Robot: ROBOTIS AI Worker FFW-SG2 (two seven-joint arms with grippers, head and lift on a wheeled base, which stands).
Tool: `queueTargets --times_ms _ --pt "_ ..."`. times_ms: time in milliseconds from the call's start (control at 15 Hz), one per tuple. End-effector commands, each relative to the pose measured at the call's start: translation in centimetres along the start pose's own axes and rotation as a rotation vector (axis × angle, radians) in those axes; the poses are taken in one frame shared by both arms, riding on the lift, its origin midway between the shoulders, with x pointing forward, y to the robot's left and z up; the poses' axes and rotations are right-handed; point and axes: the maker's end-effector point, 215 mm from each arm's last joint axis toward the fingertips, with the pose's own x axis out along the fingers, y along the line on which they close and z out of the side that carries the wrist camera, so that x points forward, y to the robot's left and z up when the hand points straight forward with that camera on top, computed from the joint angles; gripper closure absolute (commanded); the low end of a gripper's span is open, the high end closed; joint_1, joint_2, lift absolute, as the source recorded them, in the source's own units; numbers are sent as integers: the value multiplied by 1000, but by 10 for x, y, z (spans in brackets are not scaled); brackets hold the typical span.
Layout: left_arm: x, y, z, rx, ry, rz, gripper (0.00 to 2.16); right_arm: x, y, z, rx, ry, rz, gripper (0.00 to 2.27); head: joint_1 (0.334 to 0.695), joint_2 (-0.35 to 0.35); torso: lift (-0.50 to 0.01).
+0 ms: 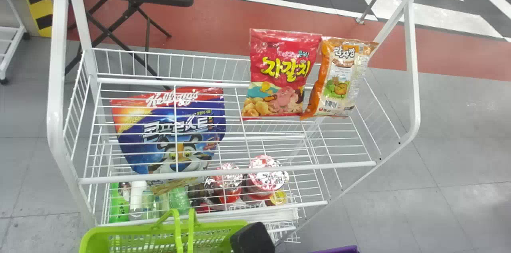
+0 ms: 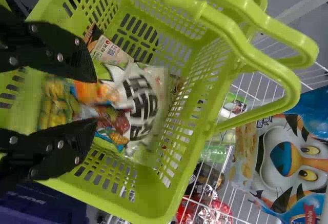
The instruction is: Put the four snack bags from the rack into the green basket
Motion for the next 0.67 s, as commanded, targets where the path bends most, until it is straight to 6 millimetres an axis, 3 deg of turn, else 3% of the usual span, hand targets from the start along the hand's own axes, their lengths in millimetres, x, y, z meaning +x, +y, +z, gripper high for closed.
queueTargets --times_ms 0,133,200,267,400,467,600 --pt "2 -2 0 2 5 -5 2030 -6 -14 27 18 -113 -9 80 695 -350 -7" --pt "5 -5 1 9 7 -13 2030 -16 -41 73 30 -283 -61 80 695 -350 -7" --pt "5 -6 -2 3 9 -12 2030 -27 -64 110 37 -429 -106 83 695 -350 -7" --pt "5 -7 -3 4 10 -11 2030 -45 -89 148 65 -588 -131 83 695 -350 -7" --pt "4 -9 -3 7 10 -9 2030 -75 -133 201 105 -800 -197 83 695 -350 -7" --pt "4 -11 -3 12 11 -8 2030 -87 -157 226 128 -886 -249 83 695 -350 -7" --pt "5 -12 -5 14 17 -4 2030 -91 -192 255 157 -935 -340 87 695 -350 -7"
